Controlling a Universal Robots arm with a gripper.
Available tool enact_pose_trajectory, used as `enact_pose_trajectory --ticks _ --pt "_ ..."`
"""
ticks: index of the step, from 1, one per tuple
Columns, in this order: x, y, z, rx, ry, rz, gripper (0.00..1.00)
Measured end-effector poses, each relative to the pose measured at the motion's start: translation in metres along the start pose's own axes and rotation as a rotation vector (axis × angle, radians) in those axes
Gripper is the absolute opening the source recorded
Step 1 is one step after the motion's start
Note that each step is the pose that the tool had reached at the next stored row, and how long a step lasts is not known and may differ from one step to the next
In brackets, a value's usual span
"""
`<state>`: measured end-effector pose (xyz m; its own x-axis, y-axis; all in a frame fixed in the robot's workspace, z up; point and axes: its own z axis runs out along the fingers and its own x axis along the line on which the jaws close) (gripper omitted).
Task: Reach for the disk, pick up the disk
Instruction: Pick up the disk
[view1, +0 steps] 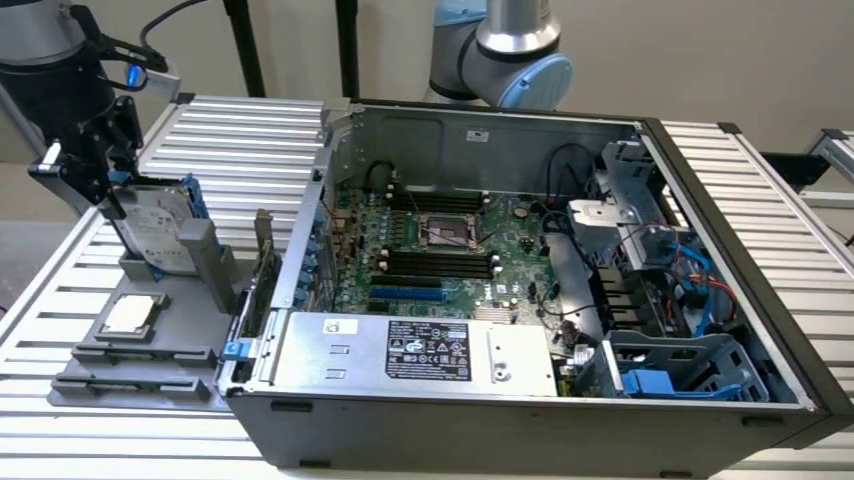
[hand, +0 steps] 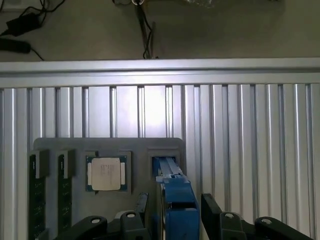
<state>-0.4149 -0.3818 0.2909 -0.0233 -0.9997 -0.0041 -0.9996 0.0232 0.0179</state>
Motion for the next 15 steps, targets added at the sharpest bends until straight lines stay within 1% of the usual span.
enact_pose_trajectory --ticks 6,7,8,10,11,13,14,15 --pt "-0.0001 0.0 0.0 0.0007 0.0008 -0.003 0.54" --pt "-0.0001 0.0 0.0001 0.0009 0.0007 -0.003 0.52" --pt "-0.0001 0.0 0.0 0.0009 0.0007 -0.003 0.45" --pt "0.0 0.0001 0.0 0.0008 0.0008 -0.003 0.45" --pt "0.0 0.0001 0.0 0.0008 0.0008 -0.003 0.38" --pt "0.0 0.0001 0.0 0.0009 0.0007 -0.003 0.38" --pt "0.0 0.0001 0.0 0.0008 0.0009 -0.003 0.36" --pt "0.0 0.0001 0.0 0.0008 0.0009 -0.003 0.36"
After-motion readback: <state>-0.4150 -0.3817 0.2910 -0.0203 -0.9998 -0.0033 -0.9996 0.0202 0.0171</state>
